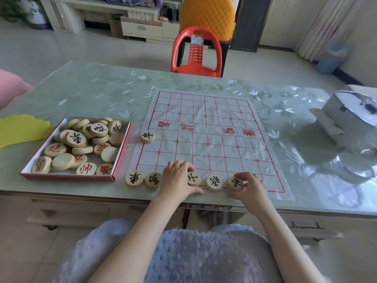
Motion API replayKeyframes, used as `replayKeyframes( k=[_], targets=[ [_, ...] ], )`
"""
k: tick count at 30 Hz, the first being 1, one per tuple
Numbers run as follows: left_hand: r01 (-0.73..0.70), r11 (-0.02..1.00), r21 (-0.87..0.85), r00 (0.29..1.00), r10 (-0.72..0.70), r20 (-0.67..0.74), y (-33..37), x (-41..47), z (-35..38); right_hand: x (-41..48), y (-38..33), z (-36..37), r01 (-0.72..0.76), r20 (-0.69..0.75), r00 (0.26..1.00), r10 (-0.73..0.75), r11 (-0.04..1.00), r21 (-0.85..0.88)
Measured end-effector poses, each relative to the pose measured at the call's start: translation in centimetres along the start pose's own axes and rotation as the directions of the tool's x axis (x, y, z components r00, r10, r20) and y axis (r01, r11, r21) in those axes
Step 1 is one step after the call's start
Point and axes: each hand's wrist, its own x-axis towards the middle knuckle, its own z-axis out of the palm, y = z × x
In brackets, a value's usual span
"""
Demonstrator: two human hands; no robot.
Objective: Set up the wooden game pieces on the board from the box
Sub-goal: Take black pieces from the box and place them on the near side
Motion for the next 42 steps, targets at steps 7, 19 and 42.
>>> replayKeyframes(
  k=[7,19,42],
  targets=[
    [-0.013,1.0,0.006,1.0,0.013,-0.001,0.0,-0.4,-0.8,-0.7,-0.4,-0.1,-0.002,0.046,0.999,0.003,1.0,-0.014],
    [0.027,0.928,-0.372,0.894,-0.189,-0.407,-6.7,-1.1,-7.3,-0.4,-8.7,2.6,0.278,0.035,0.956,-0.291,0.939,0.204],
    [0.226,0.958,-0.175,0.747,-0.286,-0.601,-20.6,5.5,-11.6,8.6,-27.1,20.3,0.431,0.06,0.902,-0.427,0.897,-0.098]
  ],
)
